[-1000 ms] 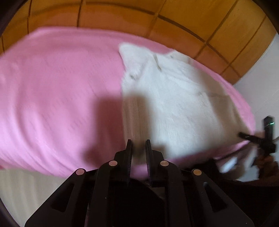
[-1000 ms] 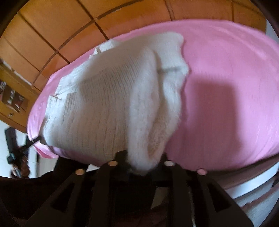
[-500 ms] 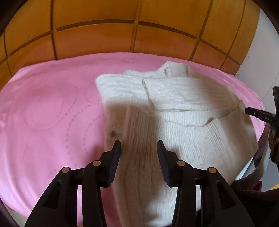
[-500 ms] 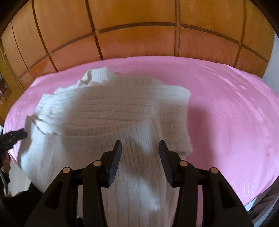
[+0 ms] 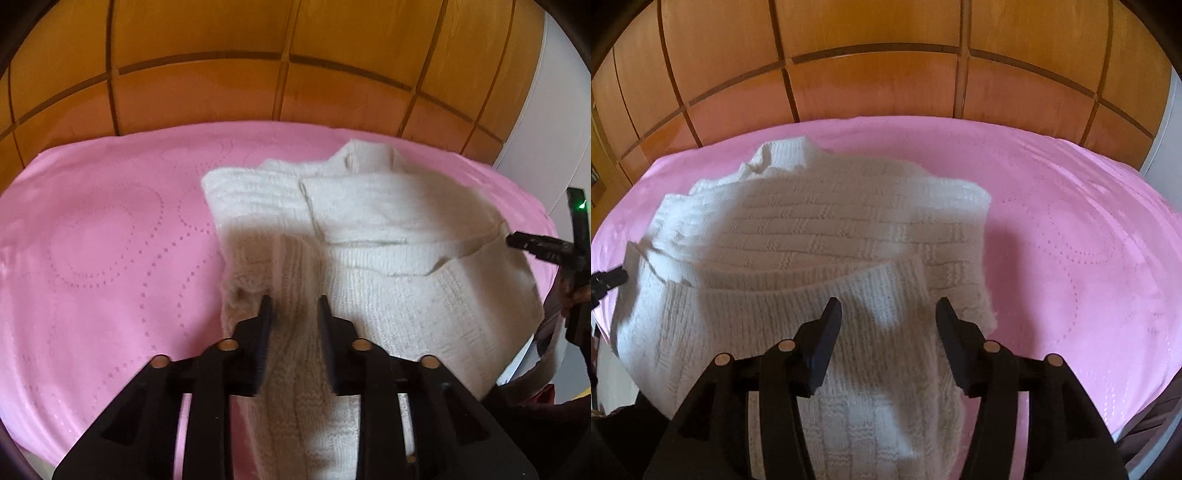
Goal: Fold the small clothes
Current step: 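Grasp the folded sweater edge with both grippers and adjust it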
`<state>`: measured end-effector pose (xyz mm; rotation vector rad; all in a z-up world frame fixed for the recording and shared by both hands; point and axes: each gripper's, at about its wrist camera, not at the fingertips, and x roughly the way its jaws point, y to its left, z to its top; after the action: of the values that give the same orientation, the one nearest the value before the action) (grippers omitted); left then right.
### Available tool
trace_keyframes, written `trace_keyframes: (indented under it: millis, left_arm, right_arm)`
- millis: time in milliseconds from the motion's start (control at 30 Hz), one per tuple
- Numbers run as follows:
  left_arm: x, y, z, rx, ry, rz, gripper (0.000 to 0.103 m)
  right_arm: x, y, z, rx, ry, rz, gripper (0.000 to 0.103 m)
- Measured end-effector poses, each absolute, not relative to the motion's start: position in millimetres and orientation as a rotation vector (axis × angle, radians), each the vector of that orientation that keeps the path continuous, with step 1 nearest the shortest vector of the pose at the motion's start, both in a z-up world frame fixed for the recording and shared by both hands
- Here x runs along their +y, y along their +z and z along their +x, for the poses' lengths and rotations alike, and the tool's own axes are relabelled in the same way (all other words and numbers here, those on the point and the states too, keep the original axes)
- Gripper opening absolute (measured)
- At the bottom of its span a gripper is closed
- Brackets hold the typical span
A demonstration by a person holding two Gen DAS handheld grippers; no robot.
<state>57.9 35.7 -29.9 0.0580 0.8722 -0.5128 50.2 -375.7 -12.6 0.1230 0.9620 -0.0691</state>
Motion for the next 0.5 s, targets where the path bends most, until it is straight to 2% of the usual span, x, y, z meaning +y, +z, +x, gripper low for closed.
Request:
trace_keyframes:
  millis: [33, 133, 167, 233, 267, 300, 333, 500]
  left_arm:
    - [37, -29, 58, 0.868, -0.511, 0.060, 0.041]
    - [32, -32, 59, 0.870, -0.519, 0.094, 0.042]
    - [30, -34, 59, 0.872, -0.519, 0.103, 0.042]
    - [26, -38, 62, 0.876, -0.515, 0.105, 0.040]
    - [24, -40, 62, 0.883, -0.514, 0.117, 0.034]
    - [22, -40, 61, 0.880, -0.509, 0.132, 0.019]
    - [20, -39, 58, 0.863, -0.494, 0.154, 0.010]
    - [36, -13, 43, 0.780, -0.485, 0.114, 0.006]
  right_arm:
    - [-375, -15, 52, 0.966, -0.071, 0.122, 0.052]
    - [-373, -23, 57, 0.990, -0.081, 0.114, 0.051]
    - [-373, -25, 58, 0.991, -0.079, 0.116, 0.046]
    - [-372, -25, 58, 0.995, -0.066, 0.118, 0.029]
    - [-370, -23, 57, 0.995, -0.065, 0.104, 0.017]
    - [-369, -21, 56, 0.993, -0.073, 0.089, 0.010]
    - [-369, -17, 53, 0.989, -0.077, 0.074, 0.009]
    - [-375, 10, 34, 0.941, -0.067, 0.082, 0.007]
